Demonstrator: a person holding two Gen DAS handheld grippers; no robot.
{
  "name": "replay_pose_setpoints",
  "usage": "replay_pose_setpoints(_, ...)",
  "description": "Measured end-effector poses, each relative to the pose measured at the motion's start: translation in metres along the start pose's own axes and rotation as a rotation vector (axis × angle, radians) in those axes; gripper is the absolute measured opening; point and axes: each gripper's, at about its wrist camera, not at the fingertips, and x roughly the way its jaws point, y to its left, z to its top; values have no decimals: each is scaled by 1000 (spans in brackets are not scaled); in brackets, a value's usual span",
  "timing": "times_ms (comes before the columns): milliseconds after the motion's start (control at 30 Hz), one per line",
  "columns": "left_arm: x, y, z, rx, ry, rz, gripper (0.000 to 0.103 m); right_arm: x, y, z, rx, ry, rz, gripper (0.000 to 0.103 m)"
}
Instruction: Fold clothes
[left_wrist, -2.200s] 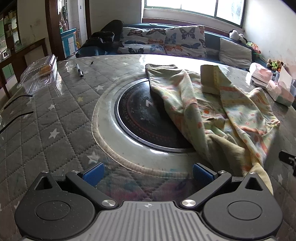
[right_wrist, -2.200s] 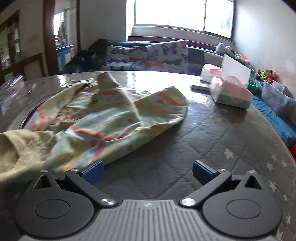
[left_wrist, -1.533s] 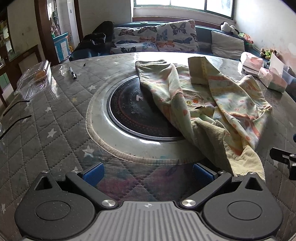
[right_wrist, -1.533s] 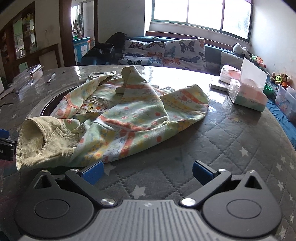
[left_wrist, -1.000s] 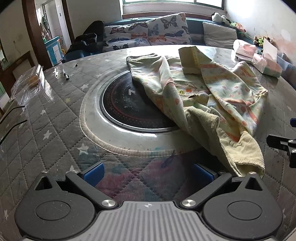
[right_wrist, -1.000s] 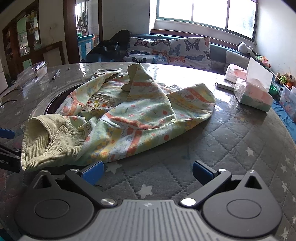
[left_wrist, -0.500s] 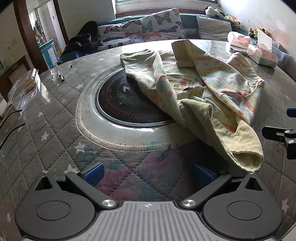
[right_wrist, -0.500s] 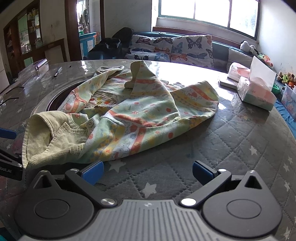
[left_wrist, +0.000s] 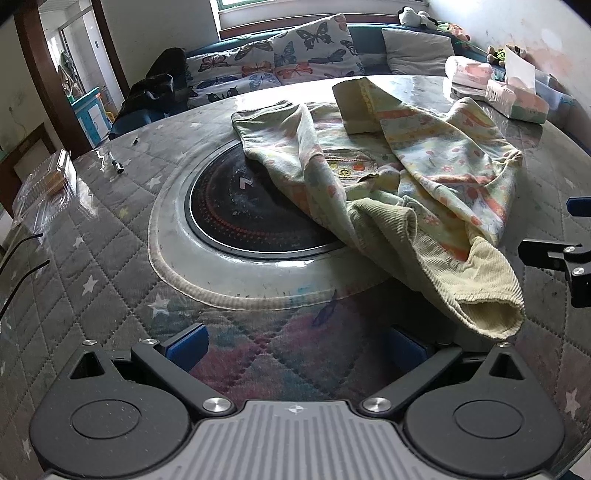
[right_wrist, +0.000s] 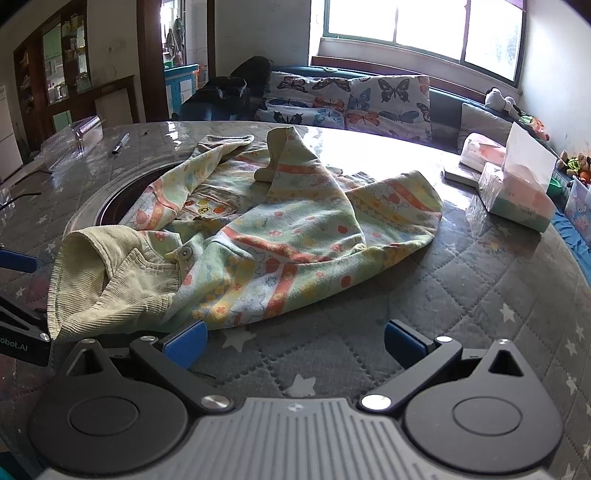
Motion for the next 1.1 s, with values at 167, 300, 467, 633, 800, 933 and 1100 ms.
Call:
replay_pose_setpoints(167,1,3,3,0,-3,1,103,3,1,5,-12,1,2,103)
replay_pose_setpoints(300,3,6,6,1,-2,4,103,5,3,9,-21,0,7,103)
replay_pose_setpoints(467,6,10,10,7,-1,13,103,10,4,13,-29,0,13,103)
replay_pose_setpoints(633,6,23,16,0,-15,38,103,14,6,18,-35,0,19,103)
replay_pose_setpoints(800,7,37,25,-24,-33,66,103,19,4,24,-41,0,21,103)
replay_pose_setpoints(933,7,44,35,-39,-54,78,103,22,4,30,-54,-3,21,103)
replay_pose_setpoints(1100,7,43,50,-37,-87,69,103,28,2,37,-55,-6,22,103)
